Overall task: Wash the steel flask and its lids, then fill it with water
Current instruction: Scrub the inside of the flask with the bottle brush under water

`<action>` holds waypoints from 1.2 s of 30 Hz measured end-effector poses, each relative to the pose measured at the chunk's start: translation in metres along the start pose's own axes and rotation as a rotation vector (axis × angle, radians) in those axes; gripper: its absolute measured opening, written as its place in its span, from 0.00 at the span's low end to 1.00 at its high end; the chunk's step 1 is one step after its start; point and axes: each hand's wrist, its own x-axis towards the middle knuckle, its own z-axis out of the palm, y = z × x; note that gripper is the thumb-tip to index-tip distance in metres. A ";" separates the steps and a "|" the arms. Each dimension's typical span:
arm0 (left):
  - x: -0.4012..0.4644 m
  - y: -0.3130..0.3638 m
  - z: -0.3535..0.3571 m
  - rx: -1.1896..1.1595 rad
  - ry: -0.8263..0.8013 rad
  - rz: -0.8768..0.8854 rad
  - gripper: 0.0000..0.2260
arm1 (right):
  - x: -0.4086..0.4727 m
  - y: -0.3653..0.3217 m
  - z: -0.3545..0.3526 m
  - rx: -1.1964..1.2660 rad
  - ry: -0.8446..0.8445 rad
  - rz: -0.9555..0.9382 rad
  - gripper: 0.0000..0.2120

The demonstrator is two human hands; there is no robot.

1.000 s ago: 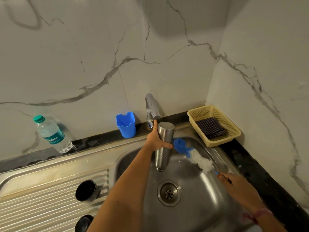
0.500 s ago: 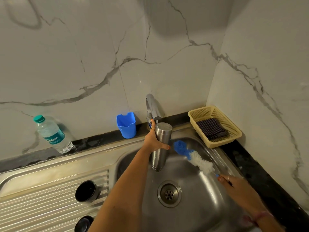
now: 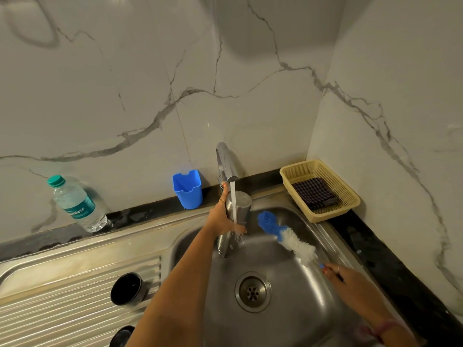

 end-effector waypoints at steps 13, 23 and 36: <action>-0.039 -0.036 0.028 -0.123 0.036 -0.068 0.60 | -0.013 -0.026 0.007 0.280 -0.123 0.098 0.06; -0.059 -0.051 0.036 -0.019 0.036 -0.234 0.40 | -0.031 -0.057 0.002 0.166 -0.101 -0.102 0.19; -0.076 -0.051 0.038 0.011 -0.017 -0.161 0.54 | -0.033 -0.058 0.008 0.180 -0.106 -0.044 0.20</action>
